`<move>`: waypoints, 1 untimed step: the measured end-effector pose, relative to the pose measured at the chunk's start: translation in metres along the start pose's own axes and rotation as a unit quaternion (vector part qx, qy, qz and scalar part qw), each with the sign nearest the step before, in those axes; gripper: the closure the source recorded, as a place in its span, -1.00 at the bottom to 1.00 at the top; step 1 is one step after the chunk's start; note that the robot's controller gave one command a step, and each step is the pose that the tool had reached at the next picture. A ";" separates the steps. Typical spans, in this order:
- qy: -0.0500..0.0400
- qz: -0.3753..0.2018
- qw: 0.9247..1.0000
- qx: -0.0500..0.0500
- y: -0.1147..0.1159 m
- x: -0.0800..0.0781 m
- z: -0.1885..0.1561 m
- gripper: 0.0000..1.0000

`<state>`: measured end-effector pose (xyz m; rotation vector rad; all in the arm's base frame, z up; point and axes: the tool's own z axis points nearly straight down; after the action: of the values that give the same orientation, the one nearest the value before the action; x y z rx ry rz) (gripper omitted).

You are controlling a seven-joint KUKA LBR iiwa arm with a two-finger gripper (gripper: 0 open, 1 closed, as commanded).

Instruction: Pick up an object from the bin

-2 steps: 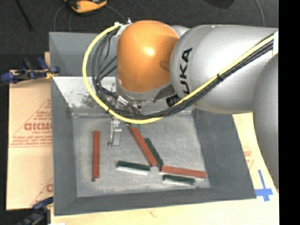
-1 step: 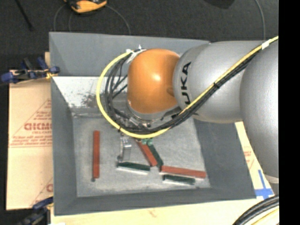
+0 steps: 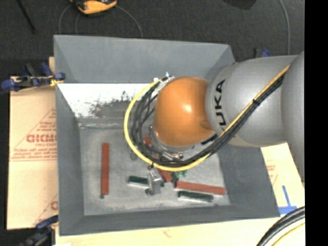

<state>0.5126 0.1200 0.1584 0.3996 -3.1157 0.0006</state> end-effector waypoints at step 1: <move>-0.001 0.083 0.997 0.000 -0.008 0.015 0.020 -1.00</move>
Offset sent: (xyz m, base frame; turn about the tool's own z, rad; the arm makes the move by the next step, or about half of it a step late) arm -0.0143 -0.0086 -0.0884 0.1338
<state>0.4999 0.1087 0.1384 0.1402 -3.1407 -0.0015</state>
